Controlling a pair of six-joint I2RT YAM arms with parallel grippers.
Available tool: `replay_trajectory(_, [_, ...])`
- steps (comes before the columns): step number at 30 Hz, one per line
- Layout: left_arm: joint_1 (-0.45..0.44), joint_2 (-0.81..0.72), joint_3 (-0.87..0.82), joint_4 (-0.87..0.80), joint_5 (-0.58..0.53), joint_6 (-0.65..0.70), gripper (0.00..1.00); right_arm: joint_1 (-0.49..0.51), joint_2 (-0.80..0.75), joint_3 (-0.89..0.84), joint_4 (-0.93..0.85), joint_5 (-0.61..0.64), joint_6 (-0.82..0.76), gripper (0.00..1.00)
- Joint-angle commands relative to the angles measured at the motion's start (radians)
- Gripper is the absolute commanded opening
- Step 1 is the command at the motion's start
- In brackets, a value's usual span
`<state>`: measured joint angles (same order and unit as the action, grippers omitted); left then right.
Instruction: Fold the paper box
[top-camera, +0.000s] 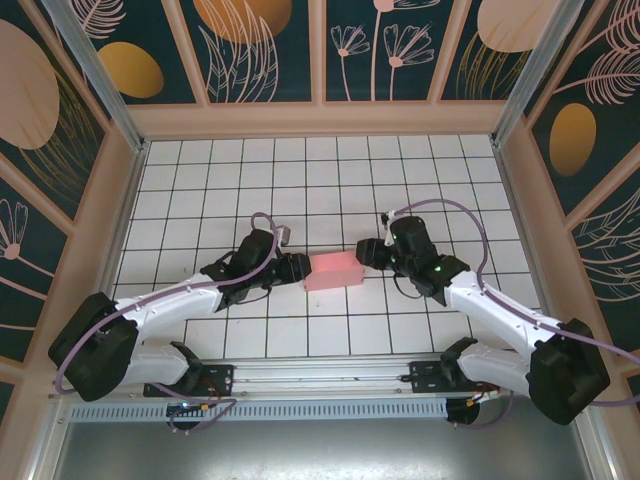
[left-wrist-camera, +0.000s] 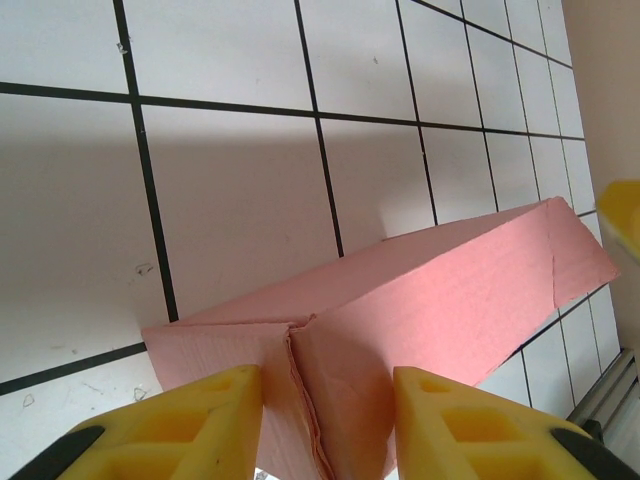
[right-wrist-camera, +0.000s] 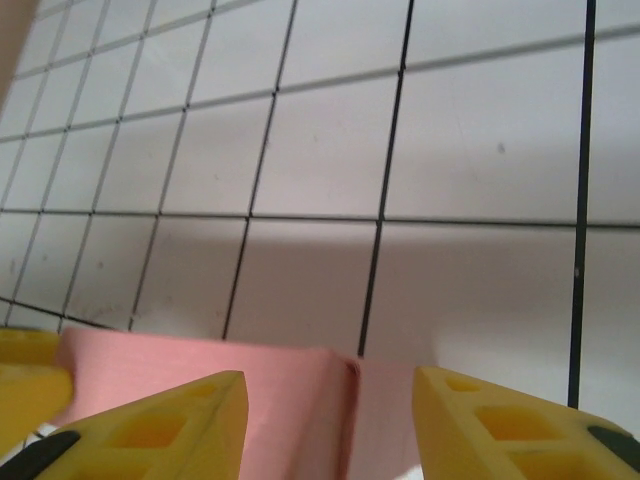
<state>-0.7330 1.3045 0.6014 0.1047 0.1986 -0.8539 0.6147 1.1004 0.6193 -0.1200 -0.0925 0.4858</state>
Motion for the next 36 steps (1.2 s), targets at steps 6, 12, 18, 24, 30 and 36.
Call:
replay_trajectory(6, [0.003, 0.05, -0.017, -0.132, -0.031, 0.035, 0.36, -0.049, -0.008, -0.062, -0.059, -0.044, 0.022, 0.32])
replay_trajectory(12, [0.004, 0.058, -0.019, -0.132, -0.027, 0.036, 0.31, -0.113, 0.018, -0.106, -0.03, -0.159, 0.025, 0.16])
replay_trajectory(18, [0.003, 0.058, -0.012, -0.129, -0.025, 0.039, 0.3, -0.116, 0.009, -0.08, -0.012, -0.192, 0.019, 0.02])
replay_trajectory(24, [0.004, 0.067, 0.009, -0.119, -0.018, 0.041, 0.32, -0.12, -0.014, -0.023, 0.042, -0.234, 0.032, 0.38])
replay_trajectory(30, [0.004, 0.05, 0.023, -0.118, -0.027, 0.044, 0.46, -0.132, 0.029, -0.066, 0.066, -0.219, 0.071, 0.4])
replay_trajectory(36, [0.004, 0.016, 0.044, -0.108, -0.015, 0.037, 0.58, -0.148, 0.029, -0.122, 0.087, -0.223, 0.089, 0.25])
